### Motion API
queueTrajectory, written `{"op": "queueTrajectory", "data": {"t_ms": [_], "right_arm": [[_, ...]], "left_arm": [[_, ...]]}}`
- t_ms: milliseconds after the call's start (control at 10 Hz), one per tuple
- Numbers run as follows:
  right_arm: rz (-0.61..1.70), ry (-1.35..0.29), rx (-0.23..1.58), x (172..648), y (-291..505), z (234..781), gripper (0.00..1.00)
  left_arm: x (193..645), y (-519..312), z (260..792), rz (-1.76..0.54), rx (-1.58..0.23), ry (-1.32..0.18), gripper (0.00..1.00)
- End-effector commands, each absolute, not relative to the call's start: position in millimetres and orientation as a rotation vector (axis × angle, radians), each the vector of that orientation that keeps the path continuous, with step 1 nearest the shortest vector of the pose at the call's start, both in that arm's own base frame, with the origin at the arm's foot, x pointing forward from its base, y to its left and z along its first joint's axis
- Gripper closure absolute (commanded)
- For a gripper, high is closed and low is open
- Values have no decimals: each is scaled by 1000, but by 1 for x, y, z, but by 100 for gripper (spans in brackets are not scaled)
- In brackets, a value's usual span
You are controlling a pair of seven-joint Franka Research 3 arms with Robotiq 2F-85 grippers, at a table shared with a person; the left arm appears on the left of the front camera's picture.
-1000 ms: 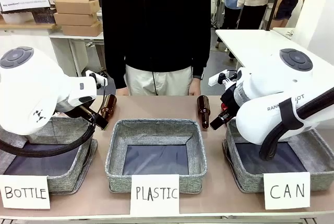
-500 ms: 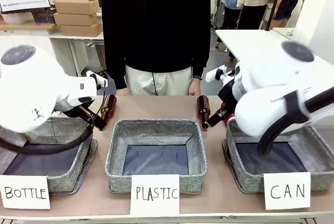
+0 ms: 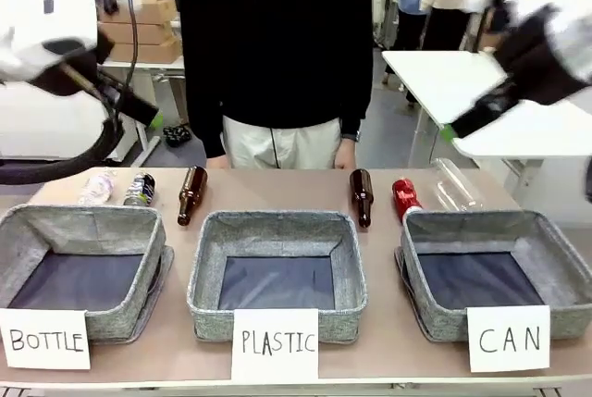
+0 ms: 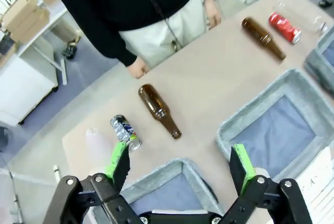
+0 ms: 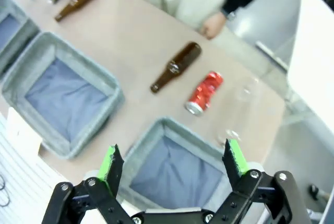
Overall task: Sort the can waste into the basket.
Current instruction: Pick up the can waste from the table and place it in the right Fabric basket.
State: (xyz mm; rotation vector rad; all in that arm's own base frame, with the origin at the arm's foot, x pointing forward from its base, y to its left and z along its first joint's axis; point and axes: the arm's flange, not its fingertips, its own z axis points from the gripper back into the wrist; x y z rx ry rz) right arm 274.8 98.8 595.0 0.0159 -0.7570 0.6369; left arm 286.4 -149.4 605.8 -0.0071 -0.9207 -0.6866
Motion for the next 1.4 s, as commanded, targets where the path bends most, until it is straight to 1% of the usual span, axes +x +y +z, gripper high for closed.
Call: {"op": "queueTrajectory", "data": {"t_ms": [0,200,300,400,500,600,700,800,900,1000,1200,1300], "right_arm": [[672,-761,44,287,118,585,0],[672,-761,44,287,118,585,0],[645,-750,16,276,103,592,0],[639,-618,303,284,101,593,0],[686,-534,741,281,84,603,0],[631,-518,916,276,58,614,0],[528,-530,1067,271,29,625,0],[377,-568,1220,271,-4,630,0],[256,-562,1310,278,-24,627,0],[183,-539,1339,284,-37,621,0],[82,-525,1317,293,-47,610,0],[73,-540,1228,295,-43,604,0]], "left_arm": [[306,-154,583,-694,32,-869,0],[306,-154,583,-694,32,-869,0],[291,-151,599,-689,-3,-898,0],[303,-143,608,-758,-349,-746,0],[312,-123,616,-690,-507,-608,0],[312,-94,623,-626,-855,-534,0],[314,-64,623,-482,-1073,-525,0],[320,-31,616,-234,-1234,-575,0],[326,-8,609,-90,-1350,-602,0],[327,7,602,-17,-1384,-599,0],[330,28,594,112,-1375,-620,0],[332,27,595,166,-1232,-622,0]]}}
